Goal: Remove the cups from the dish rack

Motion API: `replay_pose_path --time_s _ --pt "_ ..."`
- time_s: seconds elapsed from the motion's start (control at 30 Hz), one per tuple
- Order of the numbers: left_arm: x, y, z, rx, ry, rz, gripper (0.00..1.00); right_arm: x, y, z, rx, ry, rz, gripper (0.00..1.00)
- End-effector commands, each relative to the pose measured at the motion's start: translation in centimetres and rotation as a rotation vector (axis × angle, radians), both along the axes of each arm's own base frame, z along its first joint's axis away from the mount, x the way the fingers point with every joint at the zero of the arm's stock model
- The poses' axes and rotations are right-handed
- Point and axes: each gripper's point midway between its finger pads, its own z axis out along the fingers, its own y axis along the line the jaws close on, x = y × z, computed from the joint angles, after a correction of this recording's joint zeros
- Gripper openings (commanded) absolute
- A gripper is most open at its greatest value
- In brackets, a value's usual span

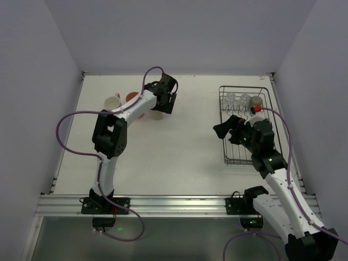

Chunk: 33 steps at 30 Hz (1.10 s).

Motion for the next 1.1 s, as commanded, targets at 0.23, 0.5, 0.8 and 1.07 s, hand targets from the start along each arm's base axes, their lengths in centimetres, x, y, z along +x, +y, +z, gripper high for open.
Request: replay_pose_path --time_s 0.23,0.5,0.8,1.07 --pt "-0.4 -1.6 14.1 -0.252 -0.295 -0.021 0.93 1.7 -1.8 3.1 -0.088 -0.032 -0.092 0.99" --pt "-13.7 -5.6 25.7 -0.707 -0.48 -0.384 1.0 2.7 -8.7 2.6 -0.264 0.027 -0.398 0.99" --pt "-23.4 -0.2 23.4 -0.756 -0.565 -0.528 1.0 2.8 -17.8 1.2 -0.398 0.134 -0.751 0.99" --pt "-24.9 0.0 20.5 -0.736 -0.568 -0.578 1.0 4.2 -21.4 -0.5 -0.44 0.246 -0.809 0.99"
